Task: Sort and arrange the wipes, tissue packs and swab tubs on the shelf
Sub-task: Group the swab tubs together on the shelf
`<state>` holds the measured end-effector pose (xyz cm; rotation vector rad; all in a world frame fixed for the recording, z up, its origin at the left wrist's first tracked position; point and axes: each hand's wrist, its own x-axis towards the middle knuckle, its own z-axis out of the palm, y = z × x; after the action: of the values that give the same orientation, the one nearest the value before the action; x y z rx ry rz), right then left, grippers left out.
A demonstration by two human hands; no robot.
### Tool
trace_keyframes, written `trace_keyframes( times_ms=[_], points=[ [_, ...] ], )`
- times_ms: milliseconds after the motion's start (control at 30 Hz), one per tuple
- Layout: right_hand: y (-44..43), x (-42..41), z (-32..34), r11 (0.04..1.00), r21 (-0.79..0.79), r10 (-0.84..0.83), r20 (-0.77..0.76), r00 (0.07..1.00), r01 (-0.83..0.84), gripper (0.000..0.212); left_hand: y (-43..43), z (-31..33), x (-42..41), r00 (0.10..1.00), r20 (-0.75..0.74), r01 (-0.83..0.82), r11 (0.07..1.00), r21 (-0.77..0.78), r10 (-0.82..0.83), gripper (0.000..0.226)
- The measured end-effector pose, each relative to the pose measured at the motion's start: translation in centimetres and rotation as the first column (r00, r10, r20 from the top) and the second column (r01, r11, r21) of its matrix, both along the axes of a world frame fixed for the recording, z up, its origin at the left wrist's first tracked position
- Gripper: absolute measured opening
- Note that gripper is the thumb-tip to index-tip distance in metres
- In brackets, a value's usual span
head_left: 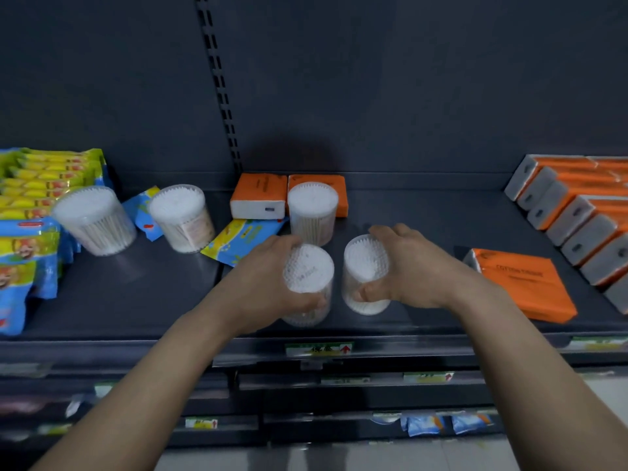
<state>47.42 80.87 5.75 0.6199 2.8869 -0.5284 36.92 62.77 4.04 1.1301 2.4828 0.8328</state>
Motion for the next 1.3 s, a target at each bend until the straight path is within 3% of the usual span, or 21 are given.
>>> trace_keyframes(
  times_ms=[300,367,500,700,1033,1300],
  points=[
    [0.0,0.1,1.2,0.998,-0.051,0.043,0.050,0.998,-0.040,0.111,-0.8,-0.3,0.1,0.999,0.040,-0.010,0.998,0.055,0.007,0.099],
    [-0.4,0.0,1.9,0.998,-0.036,0.048,-0.020,0.999,-0.049,0.105,-1.3,0.0,-0.1,0.999,0.026,-0.031,0.988,0.152,0.027,0.086],
    [-2.1,-0.9,3.5,0.998,0.046,0.062,-0.294,0.954,-0.051,0.071,-3.1,0.5,-1.6,0.986,-0.132,-0.055,0.952,0.302,0.099,0.049],
    [-7.4,-4.3,4.3,0.995,0.102,0.059,-0.460,0.886,-0.013,0.050,-8.9,0.7,-5.4,0.951,-0.250,-0.077,0.919,0.387,0.185,0.034],
    [-17.9,-12.9,3.5,0.986,0.155,0.119,-0.441,0.890,-0.055,0.055,-20.2,1.0,-13.0,0.918,-0.324,-0.114,0.935,0.337,0.228,0.032],
    [-20.7,-17.7,2.6,0.980,0.184,0.145,-0.369,0.918,-0.080,0.062,-23.3,1.1,-17.0,0.925,-0.284,-0.161,0.937,0.310,0.253,0.038]
  ],
)
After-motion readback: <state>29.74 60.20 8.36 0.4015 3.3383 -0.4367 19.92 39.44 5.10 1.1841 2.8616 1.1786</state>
